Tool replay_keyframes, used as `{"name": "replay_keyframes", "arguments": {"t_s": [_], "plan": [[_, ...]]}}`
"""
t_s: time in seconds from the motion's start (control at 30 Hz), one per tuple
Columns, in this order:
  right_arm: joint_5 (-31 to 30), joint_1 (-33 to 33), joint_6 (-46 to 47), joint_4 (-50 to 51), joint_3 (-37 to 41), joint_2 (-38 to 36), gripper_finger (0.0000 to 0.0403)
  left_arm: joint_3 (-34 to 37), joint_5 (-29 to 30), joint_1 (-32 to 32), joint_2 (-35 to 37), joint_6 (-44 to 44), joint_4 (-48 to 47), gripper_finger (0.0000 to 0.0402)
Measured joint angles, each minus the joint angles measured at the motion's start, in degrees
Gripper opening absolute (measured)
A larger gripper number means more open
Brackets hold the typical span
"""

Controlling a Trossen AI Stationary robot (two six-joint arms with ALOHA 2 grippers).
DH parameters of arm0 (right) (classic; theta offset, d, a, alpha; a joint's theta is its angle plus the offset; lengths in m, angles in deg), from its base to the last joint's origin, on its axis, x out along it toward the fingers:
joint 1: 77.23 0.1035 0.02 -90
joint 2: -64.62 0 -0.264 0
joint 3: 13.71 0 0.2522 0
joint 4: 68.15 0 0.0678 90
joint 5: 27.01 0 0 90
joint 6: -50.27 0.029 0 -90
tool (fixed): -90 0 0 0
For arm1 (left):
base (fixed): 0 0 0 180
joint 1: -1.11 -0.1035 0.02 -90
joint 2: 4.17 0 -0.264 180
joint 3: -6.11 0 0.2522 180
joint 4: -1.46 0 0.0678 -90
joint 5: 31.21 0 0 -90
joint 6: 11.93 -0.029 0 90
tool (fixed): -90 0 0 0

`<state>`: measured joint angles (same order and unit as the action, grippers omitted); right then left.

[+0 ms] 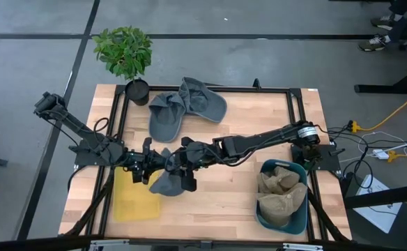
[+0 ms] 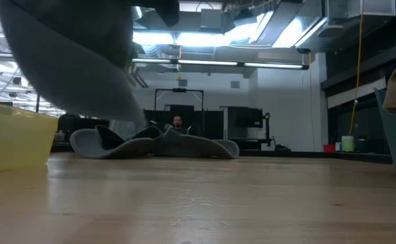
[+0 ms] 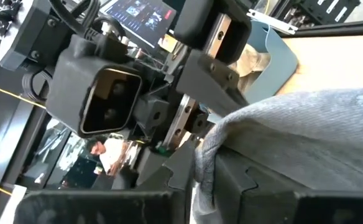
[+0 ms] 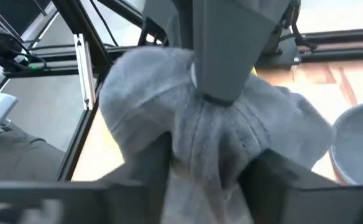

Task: Pick & Place hat
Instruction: Put the bottom blue cap into the yellow bin

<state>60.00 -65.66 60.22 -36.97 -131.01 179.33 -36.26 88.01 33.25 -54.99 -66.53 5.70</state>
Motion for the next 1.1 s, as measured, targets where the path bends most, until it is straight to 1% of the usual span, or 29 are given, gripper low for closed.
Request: {"name": "replay_keyframes", "arguments": {"t_s": [0.07, 0.17, 0.2, 0.23, 0.3, 0.4, 0.53, 0.67, 0.8, 0.87, 0.97, 1.1], "plan": [[0.0, 0.0, 0.1, 0.7, 0.0, 0.0, 0.0116, 0.0, 0.0, 0.0, 0.0, 0.8, -0.1, 0.0036], [0.1, 0.0, 0.3, 1.2, 0.0, 0.0, 0.0037, 0.0, 0.2, 0.0, 0.0, 7.9, -0.3, 0.0038], [0.0, 0.0, 0.3, 1.4, 0.0, 0.0, 0.0022, 0.0, 0.6, 0.0, 0.0, 10.4, -0.5, 0.0039], [0.0, 0.0, 0.2, 1.5, 0.0, 0.0, 0.0016, 0.0, 1.0, 0.0, 0.0, 12.7, -0.9, 0.0039], [-0.4, 0.0, 0.4, 2.0, 0.0, 0.0, 0.0022, 0.0, 2.2, 0.0, 0.0, 15.5, -2.3, 0.004], [-0.9, -0.1, 0.4, 2.8, 0.0, 0.0, 0.003, -0.1, 5.7, 0.0, 0.0, 20.5, -4.7, 0.0041], [-4.7, 0.0, 1.0, 4.7, 0.0, 0.0, 0.0015, -0.1, 7.1, 0.1, 0.8, 27.7, -7.7, 0.0051], [-7.4, 0.0, 4.9, 5.3, 0.0, 0.0, 0.0012, -0.1, 7.6, 1.0, 2.9, 34.7, -9.1, 0.0079], [-13.3, 0.0, 8.5, 5.3, 0.0, 0.0, 0.0026, -0.1, 9.5, 2.2, 6.1, 43.6, -11.0, 0.0116], [-16.2, 0.0, 9.3, 5.3, 0.0, 0.0, 0.0029, -0.1, 11.4, 2.6, 7.6, 47.1, -12.6, 0.0134], [-19.8, 0.0, 9.6, 5.2, 0.0, 0.0, 0.0022, -0.1, 13.8, 3.1, 9.4, 51.6, -15.2, 0.0159], [-23.9, 0.0, 9.6, 4.4, 0.0, 0.0, 0.0016, -0.1, 14.6, 2.8, 9.9, 56.6, -16.9, 0.0185]]}}
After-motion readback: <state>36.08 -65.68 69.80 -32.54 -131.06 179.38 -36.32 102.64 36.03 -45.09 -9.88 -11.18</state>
